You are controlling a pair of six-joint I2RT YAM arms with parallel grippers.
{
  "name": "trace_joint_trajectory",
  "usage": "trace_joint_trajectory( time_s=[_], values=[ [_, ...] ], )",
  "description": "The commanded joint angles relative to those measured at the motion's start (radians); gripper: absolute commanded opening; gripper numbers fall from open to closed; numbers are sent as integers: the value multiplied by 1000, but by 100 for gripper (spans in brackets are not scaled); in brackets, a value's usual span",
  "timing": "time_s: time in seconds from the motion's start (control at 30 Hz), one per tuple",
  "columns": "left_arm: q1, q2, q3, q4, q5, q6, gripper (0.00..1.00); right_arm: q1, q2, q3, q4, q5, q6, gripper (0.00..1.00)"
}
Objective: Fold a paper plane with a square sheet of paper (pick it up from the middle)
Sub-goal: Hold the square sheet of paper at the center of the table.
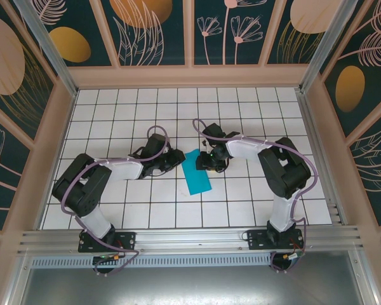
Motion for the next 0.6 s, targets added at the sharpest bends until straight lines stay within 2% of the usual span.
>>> trace_joint_trajectory(
  time_s=[0.0,0.57],
  values=[
    [-10,15,23,13,28,16,27,8,194,-72,66,132,-44,49],
    [-31,102,60,7,66,27,16,10,206,-71,67,134,-53,49]
  ],
)
